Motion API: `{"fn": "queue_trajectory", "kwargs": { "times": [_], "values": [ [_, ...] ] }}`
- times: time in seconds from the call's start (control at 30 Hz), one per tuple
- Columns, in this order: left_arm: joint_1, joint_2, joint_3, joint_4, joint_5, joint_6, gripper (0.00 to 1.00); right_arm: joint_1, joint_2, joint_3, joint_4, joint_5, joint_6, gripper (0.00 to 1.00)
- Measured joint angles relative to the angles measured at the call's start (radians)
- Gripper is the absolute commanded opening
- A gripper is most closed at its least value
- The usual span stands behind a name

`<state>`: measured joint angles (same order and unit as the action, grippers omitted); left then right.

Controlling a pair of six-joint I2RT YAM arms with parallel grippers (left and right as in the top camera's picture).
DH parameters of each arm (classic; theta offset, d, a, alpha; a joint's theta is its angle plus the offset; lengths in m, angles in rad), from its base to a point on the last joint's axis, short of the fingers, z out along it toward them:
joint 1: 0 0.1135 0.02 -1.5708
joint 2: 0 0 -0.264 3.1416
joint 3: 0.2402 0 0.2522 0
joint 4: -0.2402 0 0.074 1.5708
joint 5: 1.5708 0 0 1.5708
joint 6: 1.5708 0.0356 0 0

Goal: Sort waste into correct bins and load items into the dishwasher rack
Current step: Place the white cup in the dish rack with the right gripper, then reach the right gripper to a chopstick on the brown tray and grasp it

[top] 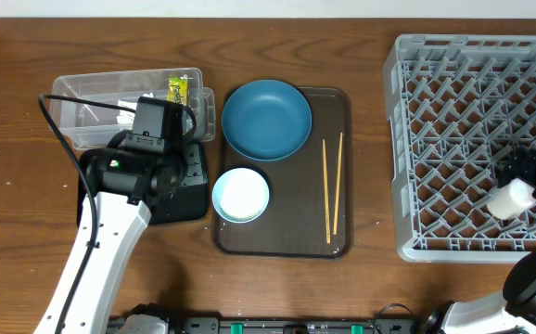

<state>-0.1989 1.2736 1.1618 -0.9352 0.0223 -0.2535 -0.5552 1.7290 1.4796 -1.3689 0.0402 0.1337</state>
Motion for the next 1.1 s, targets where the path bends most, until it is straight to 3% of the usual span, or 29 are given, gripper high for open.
{"fn": "queue_trajectory", "kwargs": {
  "times": [0.4,0.7,0.87,1.1],
  "values": [
    [0.0,0.0,0.0,-0.02,0.0,0.0,0.61,0.076,-0.056,0.0,0.037,-0.185,-0.035,0.84],
    [0.0,0.0,0.0,-0.047,0.0,0.004,0.66,0.459,-0.227,0.001,0.177,-0.322,-0.078,0.81],
    [0.0,0.0,0.0,-0.052,0.0,0.003,0.67,0.712,-0.177,0.001,0.227,-0.289,-0.035,0.8],
    [0.0,0.0,0.0,-0.055,0.0,0.004,0.67,0.939,-0.032,0.001,0.243,-0.199,0.063,0.73]
  ]
}}
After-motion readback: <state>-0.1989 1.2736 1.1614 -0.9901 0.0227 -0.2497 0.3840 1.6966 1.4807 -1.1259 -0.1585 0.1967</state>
